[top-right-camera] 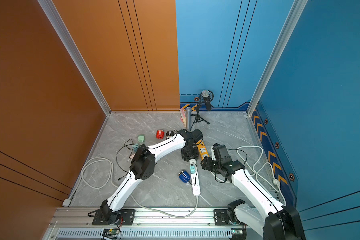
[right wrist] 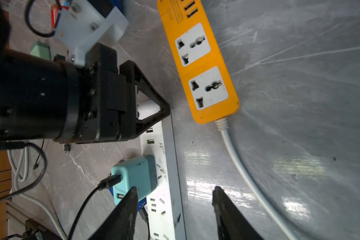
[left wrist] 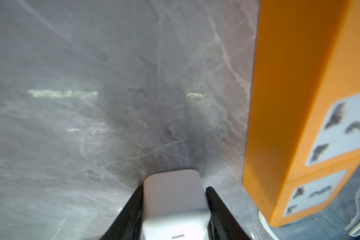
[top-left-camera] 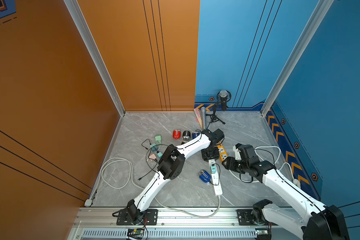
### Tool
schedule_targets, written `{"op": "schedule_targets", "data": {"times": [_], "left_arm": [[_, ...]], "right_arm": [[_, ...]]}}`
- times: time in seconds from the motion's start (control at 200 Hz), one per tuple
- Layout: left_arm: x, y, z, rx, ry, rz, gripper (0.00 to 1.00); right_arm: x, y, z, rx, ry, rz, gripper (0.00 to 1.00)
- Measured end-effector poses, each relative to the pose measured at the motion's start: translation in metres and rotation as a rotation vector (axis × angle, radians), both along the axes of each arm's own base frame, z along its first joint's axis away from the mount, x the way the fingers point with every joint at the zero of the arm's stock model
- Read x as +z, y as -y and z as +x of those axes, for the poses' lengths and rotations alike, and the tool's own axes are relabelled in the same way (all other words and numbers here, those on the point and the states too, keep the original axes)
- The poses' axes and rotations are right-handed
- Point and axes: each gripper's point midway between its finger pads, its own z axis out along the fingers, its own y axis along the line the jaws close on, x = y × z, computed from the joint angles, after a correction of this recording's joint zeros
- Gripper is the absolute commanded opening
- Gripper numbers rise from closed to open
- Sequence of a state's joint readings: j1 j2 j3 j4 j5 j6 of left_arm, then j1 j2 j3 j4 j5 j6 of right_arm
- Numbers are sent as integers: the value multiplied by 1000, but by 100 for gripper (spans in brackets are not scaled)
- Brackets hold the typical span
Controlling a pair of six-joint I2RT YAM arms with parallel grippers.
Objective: Unplug the electric shaver
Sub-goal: Remove the plug from the socket.
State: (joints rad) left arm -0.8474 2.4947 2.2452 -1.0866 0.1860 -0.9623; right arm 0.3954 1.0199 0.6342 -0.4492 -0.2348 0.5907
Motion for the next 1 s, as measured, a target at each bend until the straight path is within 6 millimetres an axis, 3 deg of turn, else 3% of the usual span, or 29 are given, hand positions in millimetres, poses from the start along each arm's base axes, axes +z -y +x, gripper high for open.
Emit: {"op": "schedule_targets", "data": {"times": [0.205,0.39,0.515,0.736,0.996], "left_arm": [[1,-1,0,8,-16,-8,44],[2,-1,0,11,-27,-17,43],[2,-2,0,13,-31,-21,43],[2,-2,0,13,-37,-24,43],[2,-2,0,10,-41,-29,43]], "right_arm": [[20,-26,-16,123,110,-41,61],[22,-49,-33,223,189,-146,63],[27,-59,-32,242,244,-232,63],[51,-51,-19,146,347,-307,65],[71,-42,-18,82,412,-328,68]]}}
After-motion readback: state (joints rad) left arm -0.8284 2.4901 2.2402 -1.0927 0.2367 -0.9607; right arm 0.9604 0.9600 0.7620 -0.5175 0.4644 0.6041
